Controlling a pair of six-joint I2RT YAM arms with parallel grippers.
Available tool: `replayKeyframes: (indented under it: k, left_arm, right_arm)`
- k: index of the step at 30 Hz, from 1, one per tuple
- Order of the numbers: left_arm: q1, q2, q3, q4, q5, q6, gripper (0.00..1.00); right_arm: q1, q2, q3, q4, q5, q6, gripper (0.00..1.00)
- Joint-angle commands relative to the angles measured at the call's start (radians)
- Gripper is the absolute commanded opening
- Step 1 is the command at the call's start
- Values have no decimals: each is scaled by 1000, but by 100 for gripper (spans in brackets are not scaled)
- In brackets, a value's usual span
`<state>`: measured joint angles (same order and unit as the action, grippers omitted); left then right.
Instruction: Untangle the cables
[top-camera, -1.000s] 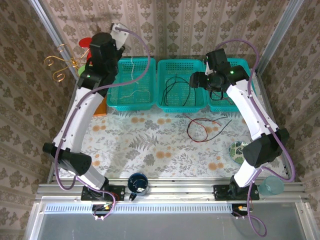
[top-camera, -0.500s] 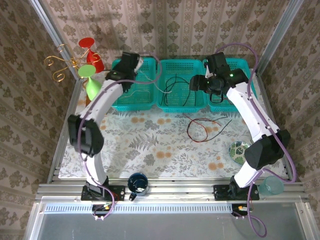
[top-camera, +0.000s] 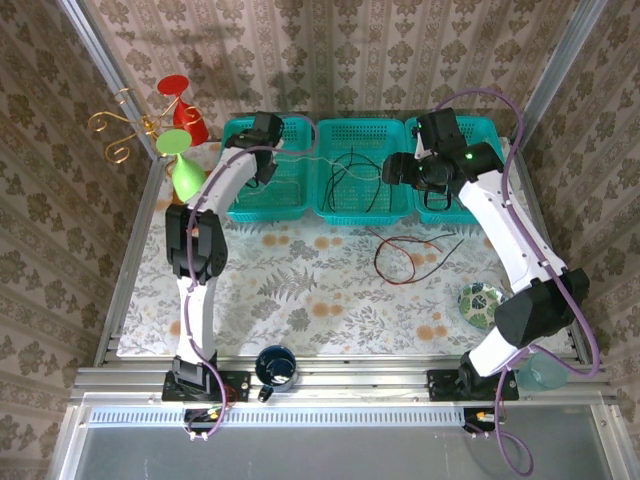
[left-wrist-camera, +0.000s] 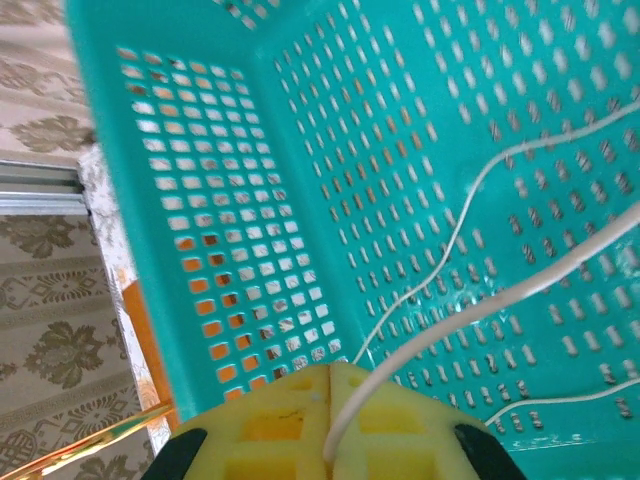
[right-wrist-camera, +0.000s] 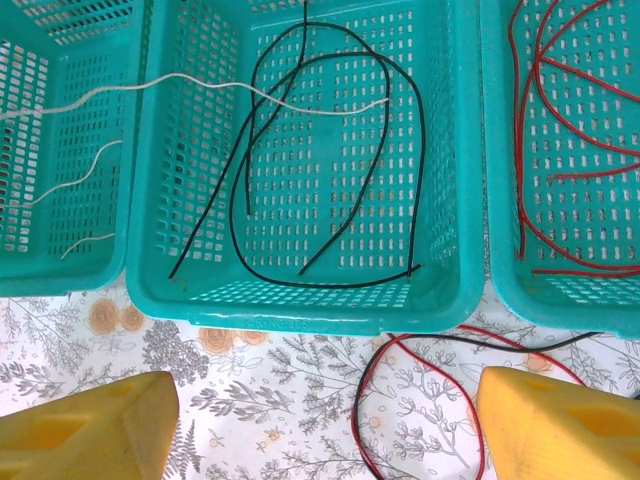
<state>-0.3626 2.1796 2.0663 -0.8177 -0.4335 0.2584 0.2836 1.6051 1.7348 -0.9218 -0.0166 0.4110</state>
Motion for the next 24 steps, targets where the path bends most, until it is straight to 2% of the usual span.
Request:
replayKeyframes:
  k: [1, 12, 18, 24]
  left_arm:
    - [-7, -144, 40, 22, 42, -50, 0]
    - [4, -270, 273, 7, 33, -66, 0]
    - [21, -307, 320, 20, 6, -47, 0]
    - [31, -314, 294, 4, -19, -18, 0]
  right_arm:
    - [-7, -34, -17, 15, -15, 6, 80]
    - [-11, -44, -36, 26, -21, 9, 80]
    - [-11, -41, -37, 27, -23, 8, 80]
    - [-12, -38, -37, 29, -29, 12, 80]
